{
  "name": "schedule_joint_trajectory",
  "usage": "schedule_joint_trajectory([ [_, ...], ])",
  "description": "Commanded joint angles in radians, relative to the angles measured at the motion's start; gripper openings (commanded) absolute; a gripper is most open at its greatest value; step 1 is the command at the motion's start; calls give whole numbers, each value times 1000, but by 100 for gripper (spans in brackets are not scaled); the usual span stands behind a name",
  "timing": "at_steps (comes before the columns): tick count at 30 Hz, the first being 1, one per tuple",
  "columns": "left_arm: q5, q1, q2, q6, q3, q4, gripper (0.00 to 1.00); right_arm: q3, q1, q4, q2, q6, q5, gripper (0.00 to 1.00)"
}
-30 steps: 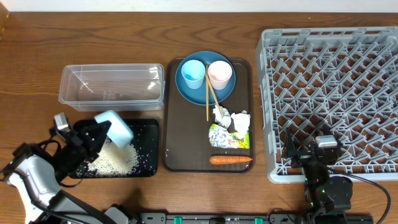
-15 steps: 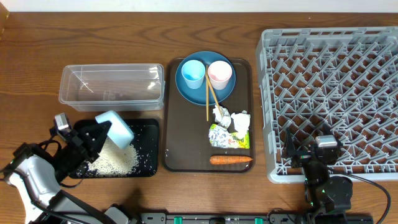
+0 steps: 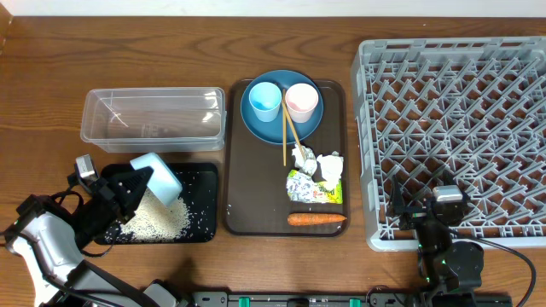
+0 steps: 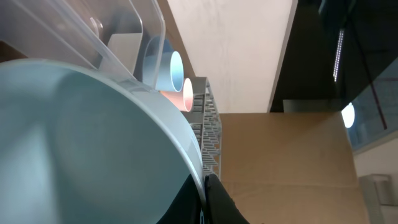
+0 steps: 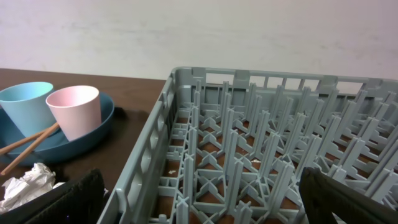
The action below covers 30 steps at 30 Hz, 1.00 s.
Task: Sort waste into correct bins and load items into the dishwasher rack
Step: 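Tilt the bowl with the left gripper to pour rice onto the black tray, then carry the empty bowl back and set it on the brown tray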
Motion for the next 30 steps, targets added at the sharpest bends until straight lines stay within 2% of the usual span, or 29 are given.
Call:
schedule_joint_trajectory([
  [1, -44, -2, 0, -43, 43, -4, 6, -3, -8, -3, -1, -19, -3, 99],
  [6, -205, -78, 0, -132, 132, -1, 6, -3, -8, -4, -1, -19, -3, 99],
  [11, -283, -243, 0, -256, 207, 54, 6, -3, -8, -3, -1, -19, -3, 99],
  [21, -715, -722, -1, -527, 241, 220, 6, -3, -8, -3, -1, -19, -3, 99],
  [30, -1081, -1144, -1, -661, 241, 266, 6, -3, -8, -4, -1, -19, -3, 99],
])
